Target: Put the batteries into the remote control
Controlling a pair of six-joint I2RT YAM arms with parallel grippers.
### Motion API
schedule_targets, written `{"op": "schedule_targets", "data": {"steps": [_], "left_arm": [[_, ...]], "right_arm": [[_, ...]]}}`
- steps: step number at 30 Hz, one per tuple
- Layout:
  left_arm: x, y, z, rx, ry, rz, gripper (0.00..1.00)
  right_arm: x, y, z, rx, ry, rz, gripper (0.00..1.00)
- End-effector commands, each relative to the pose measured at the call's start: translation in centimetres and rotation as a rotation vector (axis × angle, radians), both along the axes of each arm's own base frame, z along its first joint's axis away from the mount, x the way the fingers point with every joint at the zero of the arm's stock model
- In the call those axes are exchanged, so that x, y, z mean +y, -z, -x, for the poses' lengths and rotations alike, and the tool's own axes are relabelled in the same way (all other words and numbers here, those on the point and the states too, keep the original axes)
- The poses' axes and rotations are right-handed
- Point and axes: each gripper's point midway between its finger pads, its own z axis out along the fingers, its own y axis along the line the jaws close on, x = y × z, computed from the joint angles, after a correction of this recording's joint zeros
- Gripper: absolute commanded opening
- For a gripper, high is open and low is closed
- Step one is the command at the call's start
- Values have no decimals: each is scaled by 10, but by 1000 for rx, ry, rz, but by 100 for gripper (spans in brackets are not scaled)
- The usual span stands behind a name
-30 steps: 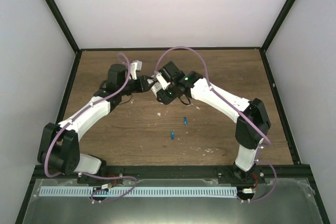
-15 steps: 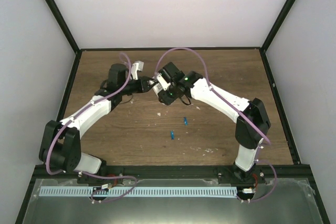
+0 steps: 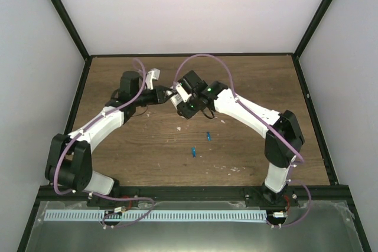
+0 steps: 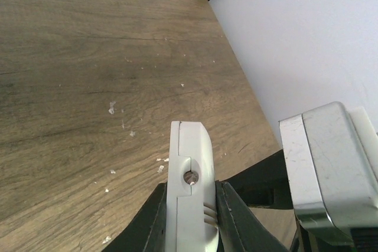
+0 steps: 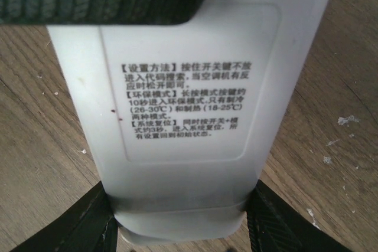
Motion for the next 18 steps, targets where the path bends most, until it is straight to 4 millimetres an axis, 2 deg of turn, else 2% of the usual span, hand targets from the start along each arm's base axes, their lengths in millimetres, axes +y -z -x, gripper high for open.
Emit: {"op": "schedule_targets", "data": {"steps": [1, 10, 14, 17, 18], "left_arm": [[6, 5, -9, -14, -18, -23, 0], [20, 9, -17, -15, -58, -30, 0], [23, 8, -18, -18, -61, -30, 0], [23, 10, -18, -15, -58, -30, 0], [23, 11, -17, -13, -57, -30, 0]], "right_arm": [[0, -5, 10, -2, -54, 5, 49], [-5, 12, 18, 45, -73, 43, 52], [-5, 15, 18, 41, -72, 44, 46], [-6, 12, 13, 21, -55, 42, 54], [-5, 10, 12, 12, -48, 35, 61]]}}
